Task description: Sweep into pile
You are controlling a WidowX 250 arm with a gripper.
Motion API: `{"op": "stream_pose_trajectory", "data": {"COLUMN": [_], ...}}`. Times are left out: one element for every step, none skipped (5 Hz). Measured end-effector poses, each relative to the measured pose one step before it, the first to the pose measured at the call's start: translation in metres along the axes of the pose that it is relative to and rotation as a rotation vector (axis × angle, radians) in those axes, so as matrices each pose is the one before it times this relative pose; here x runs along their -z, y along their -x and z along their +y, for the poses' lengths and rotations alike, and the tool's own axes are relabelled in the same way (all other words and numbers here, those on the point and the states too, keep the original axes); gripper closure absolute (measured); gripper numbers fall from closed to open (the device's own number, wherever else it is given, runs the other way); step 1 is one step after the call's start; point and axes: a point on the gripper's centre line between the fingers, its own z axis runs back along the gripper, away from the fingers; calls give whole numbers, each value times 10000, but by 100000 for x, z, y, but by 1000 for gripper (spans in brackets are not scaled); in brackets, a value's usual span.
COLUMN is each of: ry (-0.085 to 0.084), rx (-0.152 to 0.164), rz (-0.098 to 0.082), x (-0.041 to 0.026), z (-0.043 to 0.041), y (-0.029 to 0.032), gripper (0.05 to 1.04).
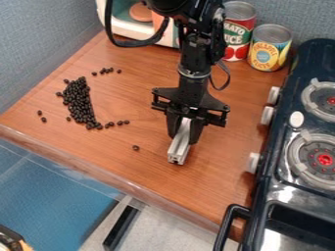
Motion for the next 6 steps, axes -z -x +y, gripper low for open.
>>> {"op": "stream_pose_trajectory", "data": {"ry": [13,-180,-244,4,786,944], "rx": [148,-183,-352,-706,66,684], "rz": [39,-88,-429,-264,7,174], "x": [61,140,-2,-847,-3164,-3174], "z": [659,1871,2779,2974,-1793,-4812], "y": [614,-131,-913,-540,959,1348], "gripper": [715,715,715,715,715,715]}}
